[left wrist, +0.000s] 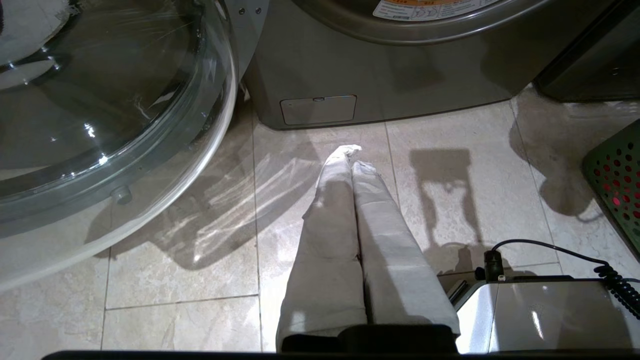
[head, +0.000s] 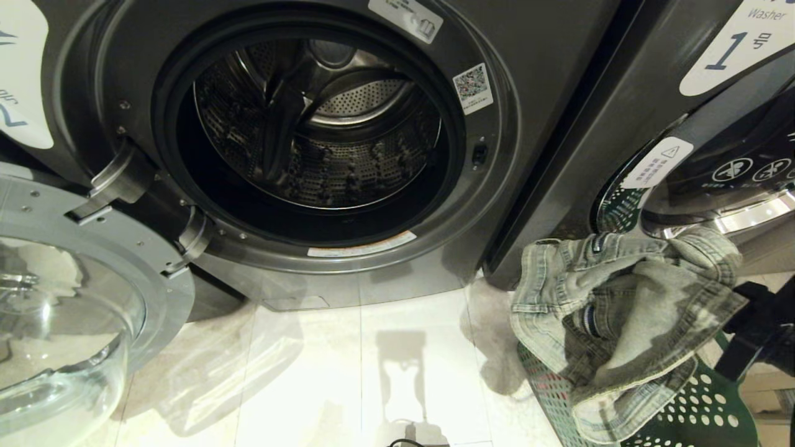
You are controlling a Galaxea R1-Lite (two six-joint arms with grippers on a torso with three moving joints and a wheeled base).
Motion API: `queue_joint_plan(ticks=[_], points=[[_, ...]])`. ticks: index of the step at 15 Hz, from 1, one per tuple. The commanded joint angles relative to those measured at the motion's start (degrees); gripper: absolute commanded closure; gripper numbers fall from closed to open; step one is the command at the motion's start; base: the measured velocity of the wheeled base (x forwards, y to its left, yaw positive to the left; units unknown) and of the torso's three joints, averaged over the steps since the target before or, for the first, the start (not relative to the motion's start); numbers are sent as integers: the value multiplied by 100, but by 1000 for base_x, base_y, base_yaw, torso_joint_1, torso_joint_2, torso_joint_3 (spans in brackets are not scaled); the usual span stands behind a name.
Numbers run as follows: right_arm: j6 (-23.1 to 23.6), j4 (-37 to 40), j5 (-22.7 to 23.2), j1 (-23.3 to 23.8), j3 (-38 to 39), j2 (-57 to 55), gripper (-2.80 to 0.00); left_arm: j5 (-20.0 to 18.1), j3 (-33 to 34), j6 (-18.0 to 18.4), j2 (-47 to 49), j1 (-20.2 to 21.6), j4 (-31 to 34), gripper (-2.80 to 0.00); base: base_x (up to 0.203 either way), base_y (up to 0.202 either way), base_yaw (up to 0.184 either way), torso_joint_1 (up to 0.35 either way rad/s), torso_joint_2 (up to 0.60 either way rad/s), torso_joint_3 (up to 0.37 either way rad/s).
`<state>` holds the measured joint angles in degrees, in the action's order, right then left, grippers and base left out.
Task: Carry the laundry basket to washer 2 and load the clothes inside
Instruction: Place the clothes into the washing machine
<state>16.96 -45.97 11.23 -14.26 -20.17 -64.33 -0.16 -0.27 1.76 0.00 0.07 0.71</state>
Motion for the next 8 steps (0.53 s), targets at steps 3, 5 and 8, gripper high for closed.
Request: queue_joint_plan(ticks=[3, 5, 8], points=[[-118, -717, -566, -1701, -544, -1288, 0, -1, 0, 0, 9, 1, 0, 0, 0, 0, 0, 0, 0, 0], [-147, -1140, -798, -2049, -1038, -1994, 0, -1, 0, 0, 9, 1, 0, 0, 0, 0, 0, 0, 0, 0], [-263, -1410, -916, -2160, -2071, -2930, 0, -1, 0, 0, 9, 1, 0, 0, 0, 0, 0, 0, 0, 0]])
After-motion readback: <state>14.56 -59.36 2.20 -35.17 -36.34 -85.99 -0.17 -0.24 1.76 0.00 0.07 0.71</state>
